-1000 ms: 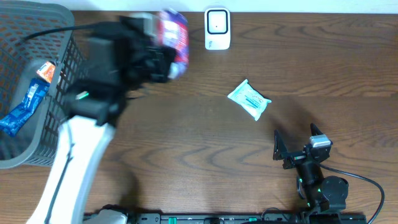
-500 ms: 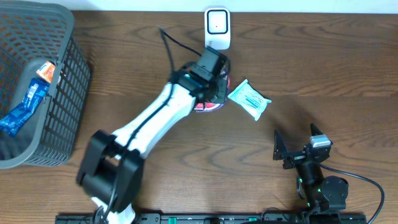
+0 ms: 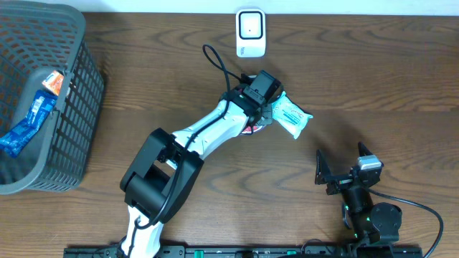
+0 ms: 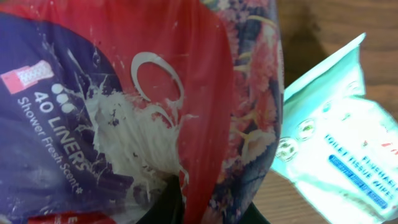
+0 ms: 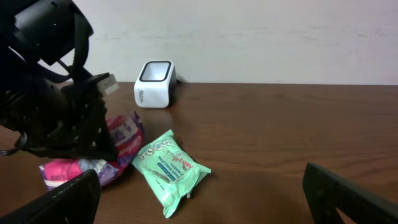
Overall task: Scan the item barcode
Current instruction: 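Carry the pink-purple pack past the scanner and release it beside the wipes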
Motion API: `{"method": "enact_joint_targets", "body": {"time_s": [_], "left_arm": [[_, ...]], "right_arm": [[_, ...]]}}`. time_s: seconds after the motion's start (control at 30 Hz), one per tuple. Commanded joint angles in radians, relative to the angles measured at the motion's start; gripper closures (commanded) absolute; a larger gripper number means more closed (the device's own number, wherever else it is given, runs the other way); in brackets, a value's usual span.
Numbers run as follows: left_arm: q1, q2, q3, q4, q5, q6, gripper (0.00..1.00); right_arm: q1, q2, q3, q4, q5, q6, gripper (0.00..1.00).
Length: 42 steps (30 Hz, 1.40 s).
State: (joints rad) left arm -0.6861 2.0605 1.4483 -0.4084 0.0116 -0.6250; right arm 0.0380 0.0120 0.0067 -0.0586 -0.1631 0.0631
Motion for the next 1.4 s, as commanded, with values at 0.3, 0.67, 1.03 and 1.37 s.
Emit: {"method": "enact_joint_targets", "body": {"time_s": [0.3, 0.67, 1.03, 1.37], "left_arm": [[-0.056, 0.037, 0.008, 0.196, 0.190, -0.016, 0.88], [-0.013, -0.078, 0.056, 0.105, 0.036, 0.152, 0.71], [0.064, -0.117, 0.048, -0.135, -0.117, 0.206, 0.74], [0.029, -0.117, 0.042, -0.121, -0.019, 0.205, 0.54]], "right_arm": [[0.005, -0.005, -0.002, -0.004, 0.001, -0.009, 0.01], [0.005, -0.005, -0.002, -0.004, 0.001, -0.008, 0.01], [0.005, -0.005, -0.002, -0.004, 0.001, -0.009, 0.01], [0.005, -0.005, -0.002, -0.004, 0.001, -0.009, 0.01]]}}
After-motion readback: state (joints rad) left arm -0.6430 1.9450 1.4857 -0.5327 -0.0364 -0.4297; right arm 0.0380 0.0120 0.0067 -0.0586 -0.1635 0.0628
